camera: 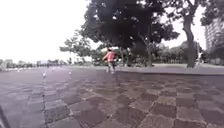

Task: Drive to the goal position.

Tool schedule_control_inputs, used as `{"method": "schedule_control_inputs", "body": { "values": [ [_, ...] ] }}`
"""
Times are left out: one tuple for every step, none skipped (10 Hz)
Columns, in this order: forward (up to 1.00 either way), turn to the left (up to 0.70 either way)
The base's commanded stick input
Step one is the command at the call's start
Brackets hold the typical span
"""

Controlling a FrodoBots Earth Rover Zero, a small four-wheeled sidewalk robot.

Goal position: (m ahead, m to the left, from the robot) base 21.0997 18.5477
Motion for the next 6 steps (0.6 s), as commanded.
{"method": "schedule_control_inputs", "body": {
  "values": [
    [1.0, 0.0],
    [1.0, 0.0],
    [1.0, 0.0],
    [1.0, 0.0],
    [1.0, 0.0],
    [1.0, 0.0]
  ]
}}
